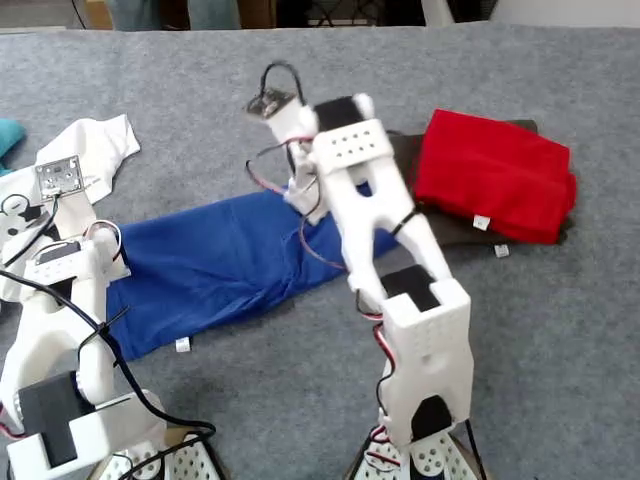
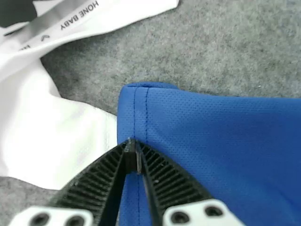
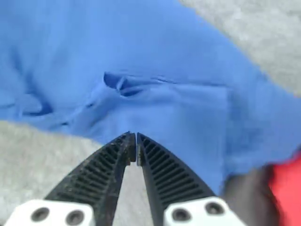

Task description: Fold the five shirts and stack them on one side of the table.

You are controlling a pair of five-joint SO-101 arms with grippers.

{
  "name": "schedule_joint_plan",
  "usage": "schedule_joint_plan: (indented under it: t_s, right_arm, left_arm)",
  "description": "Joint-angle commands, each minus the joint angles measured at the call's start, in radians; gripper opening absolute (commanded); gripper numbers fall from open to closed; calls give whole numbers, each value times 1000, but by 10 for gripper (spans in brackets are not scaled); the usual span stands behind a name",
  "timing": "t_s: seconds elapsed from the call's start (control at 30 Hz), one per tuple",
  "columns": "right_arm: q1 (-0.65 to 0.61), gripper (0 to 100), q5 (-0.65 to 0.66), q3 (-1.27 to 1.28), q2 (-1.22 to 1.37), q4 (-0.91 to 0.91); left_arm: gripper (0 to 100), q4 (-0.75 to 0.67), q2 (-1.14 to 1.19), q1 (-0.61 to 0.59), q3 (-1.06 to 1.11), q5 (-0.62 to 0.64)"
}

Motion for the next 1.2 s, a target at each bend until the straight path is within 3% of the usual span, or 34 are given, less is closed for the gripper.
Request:
schedule_joint_plan:
  t_s: [0.0, 0.1, 0.17, 0.43, 0.63, 0.97, 1.17]
  right_arm:
    - [-12, 15, -25, 157, -28, -230]
    - [17, 15, -28, 237, 41, -414]
    - [29, 15, -28, 231, 76, -431]
    - [34, 14, -17, -31, 28, -89]
    - [55, 14, 66, -211, -110, 100]
    - [219, 15, 77, -116, 134, -143]
    - [227, 15, 48, -237, 302, -118]
  left_arm:
    - [30, 8, -12, -8, -38, -3]
    - [30, 8, -12, -8, -38, -3]
    - [30, 8, -12, -8, -38, -3]
    - [30, 118, -14, -8, -87, -5]
    - [30, 218, -51, -44, -168, -2]
    - [37, 493, -338, -82, -323, -9]
    - [137, 532, -341, -111, -272, -11]
